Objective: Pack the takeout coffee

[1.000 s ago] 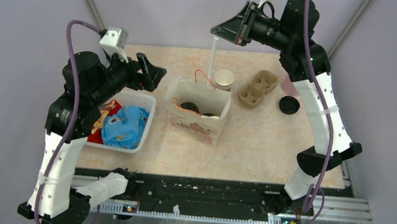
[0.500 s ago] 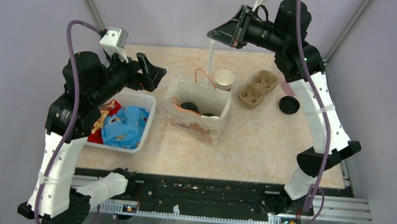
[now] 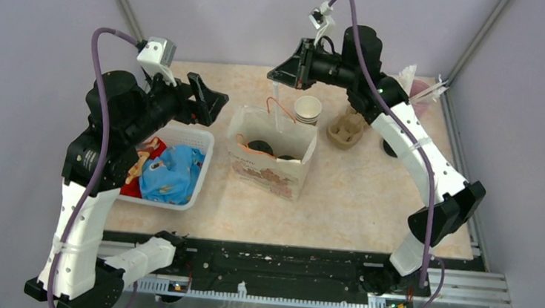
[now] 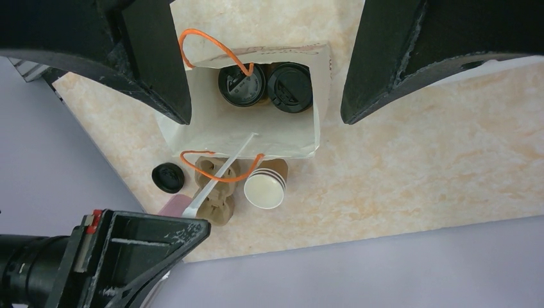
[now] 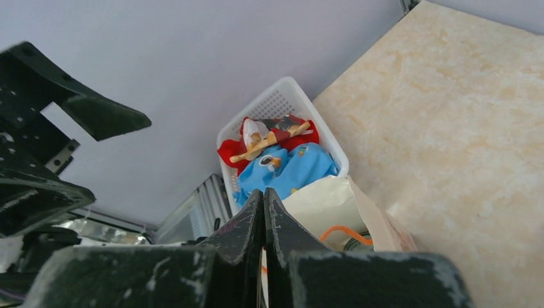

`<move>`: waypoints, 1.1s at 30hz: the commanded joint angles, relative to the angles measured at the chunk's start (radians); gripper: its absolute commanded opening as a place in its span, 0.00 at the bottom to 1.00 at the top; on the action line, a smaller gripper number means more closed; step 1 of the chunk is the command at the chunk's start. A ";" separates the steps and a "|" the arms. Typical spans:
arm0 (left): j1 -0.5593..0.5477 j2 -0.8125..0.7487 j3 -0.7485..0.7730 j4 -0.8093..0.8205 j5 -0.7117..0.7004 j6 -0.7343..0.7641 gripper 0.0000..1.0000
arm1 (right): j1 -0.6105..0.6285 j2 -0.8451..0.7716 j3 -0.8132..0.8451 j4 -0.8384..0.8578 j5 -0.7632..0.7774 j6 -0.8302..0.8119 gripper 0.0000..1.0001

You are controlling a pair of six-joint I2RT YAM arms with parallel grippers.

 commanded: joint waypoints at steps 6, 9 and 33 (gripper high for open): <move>-0.004 -0.003 0.026 0.000 -0.016 0.027 0.93 | 0.047 -0.140 -0.223 0.251 0.034 -0.180 0.00; -0.004 -0.004 0.026 -0.002 -0.020 0.031 0.93 | 0.050 -0.171 -0.319 0.305 0.034 -0.195 0.00; -0.004 0.002 0.022 -0.002 -0.021 0.060 0.94 | -0.353 -0.247 -0.090 -0.461 0.492 -0.105 0.64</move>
